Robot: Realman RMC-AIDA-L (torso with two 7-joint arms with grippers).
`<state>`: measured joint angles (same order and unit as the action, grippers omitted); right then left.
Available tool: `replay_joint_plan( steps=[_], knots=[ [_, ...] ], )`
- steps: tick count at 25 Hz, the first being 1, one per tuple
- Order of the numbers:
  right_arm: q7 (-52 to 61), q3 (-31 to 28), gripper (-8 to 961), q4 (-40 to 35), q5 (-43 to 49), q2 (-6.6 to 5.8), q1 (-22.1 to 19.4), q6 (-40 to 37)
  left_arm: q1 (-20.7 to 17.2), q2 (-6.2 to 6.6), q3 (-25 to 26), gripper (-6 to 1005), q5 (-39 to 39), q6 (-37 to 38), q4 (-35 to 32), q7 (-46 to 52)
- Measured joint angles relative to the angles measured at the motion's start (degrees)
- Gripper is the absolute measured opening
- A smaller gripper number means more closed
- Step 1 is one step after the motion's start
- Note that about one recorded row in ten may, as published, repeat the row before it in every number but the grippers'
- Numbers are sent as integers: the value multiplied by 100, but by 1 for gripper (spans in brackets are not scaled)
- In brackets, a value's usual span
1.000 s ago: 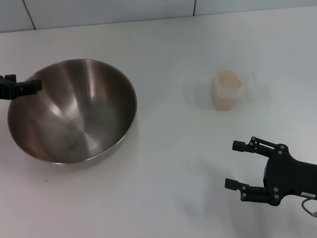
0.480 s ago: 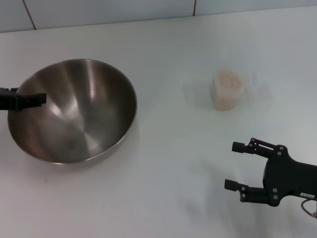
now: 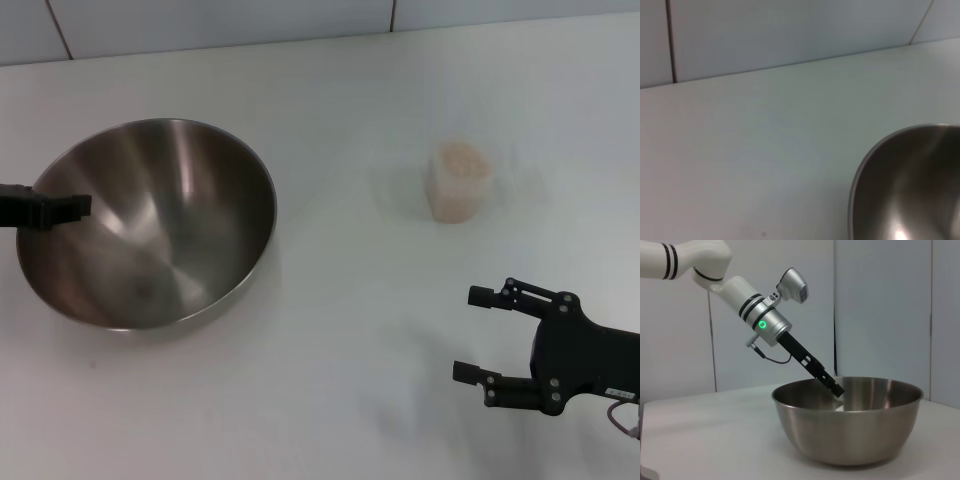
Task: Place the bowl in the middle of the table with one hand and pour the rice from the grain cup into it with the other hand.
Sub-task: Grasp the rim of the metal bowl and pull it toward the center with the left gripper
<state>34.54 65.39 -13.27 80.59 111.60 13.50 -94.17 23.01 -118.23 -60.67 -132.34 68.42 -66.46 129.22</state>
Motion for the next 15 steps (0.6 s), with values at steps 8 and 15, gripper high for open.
replay_joint_plan(
  steps=[8,15],
  knots=[
    [0,-7,819,0,0,0,14,0,71,-8,33,308,-45,21,10,35],
    [0,-5,818,0,0,0,12,0,286,2,116,153,-35,207,184,115]
  ],
)
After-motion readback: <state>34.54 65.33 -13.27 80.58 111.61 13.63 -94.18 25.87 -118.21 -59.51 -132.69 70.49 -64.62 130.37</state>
